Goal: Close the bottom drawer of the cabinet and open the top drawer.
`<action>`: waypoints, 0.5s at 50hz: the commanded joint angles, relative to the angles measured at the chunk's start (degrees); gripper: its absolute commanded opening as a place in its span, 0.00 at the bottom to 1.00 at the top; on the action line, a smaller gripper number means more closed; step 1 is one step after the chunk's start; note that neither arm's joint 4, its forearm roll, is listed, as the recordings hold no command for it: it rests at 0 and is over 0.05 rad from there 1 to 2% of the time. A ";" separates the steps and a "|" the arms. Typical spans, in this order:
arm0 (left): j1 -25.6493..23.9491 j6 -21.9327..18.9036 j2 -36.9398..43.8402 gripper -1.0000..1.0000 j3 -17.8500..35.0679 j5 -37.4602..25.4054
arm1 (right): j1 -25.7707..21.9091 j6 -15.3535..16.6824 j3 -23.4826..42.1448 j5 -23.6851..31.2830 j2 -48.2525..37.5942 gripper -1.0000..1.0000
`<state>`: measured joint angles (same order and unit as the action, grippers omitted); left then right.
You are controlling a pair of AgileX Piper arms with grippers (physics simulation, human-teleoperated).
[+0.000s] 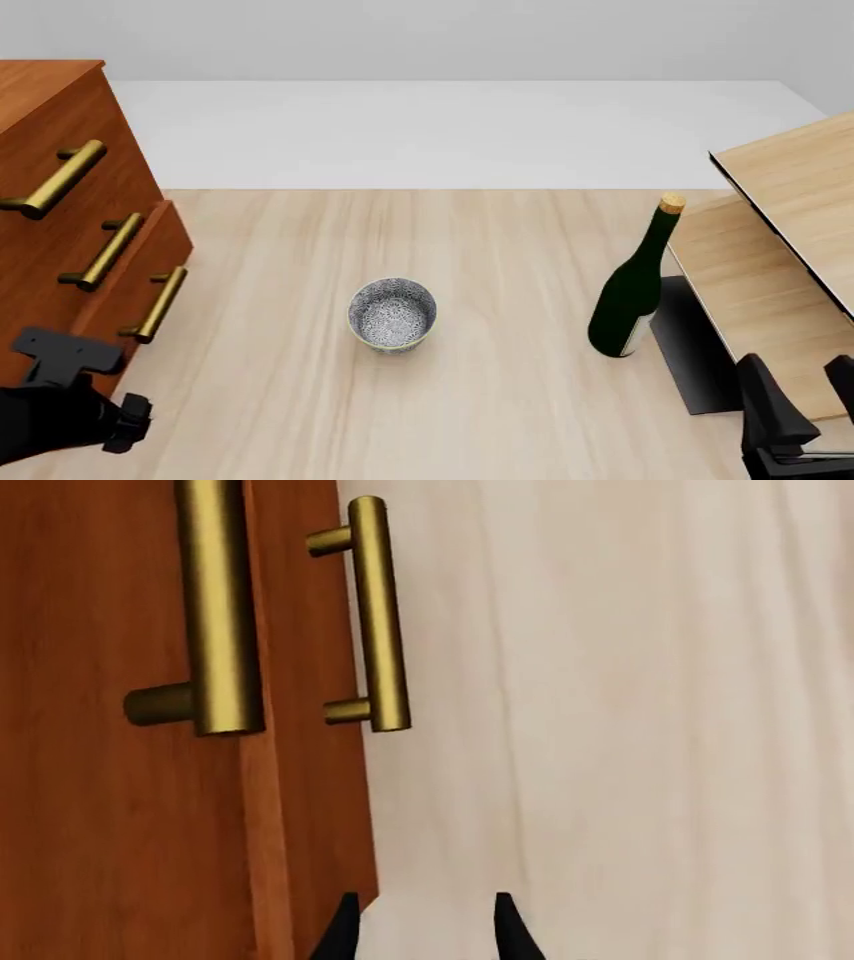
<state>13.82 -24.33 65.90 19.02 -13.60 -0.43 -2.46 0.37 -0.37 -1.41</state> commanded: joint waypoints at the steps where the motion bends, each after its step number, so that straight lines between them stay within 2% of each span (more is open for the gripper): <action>1: 4.59 -3.53 -0.88 1.00 -1.61 1.98 | -0.08 -0.02 0.03 0.23 0.15 1.00; 8: 7.81 -6.07 -1.77 1.00 -2.55 3.41 | -0.10 0.04 0.07 0.67 0.57 1.00; 25: 8.42 -7.96 -4.10 1.00 -2.29 3.43 | -0.13 0.07 0.00 0.66 0.68 1.00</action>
<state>20.65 -32.12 63.30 16.56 -10.80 -0.55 -2.42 0.40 0.19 -0.90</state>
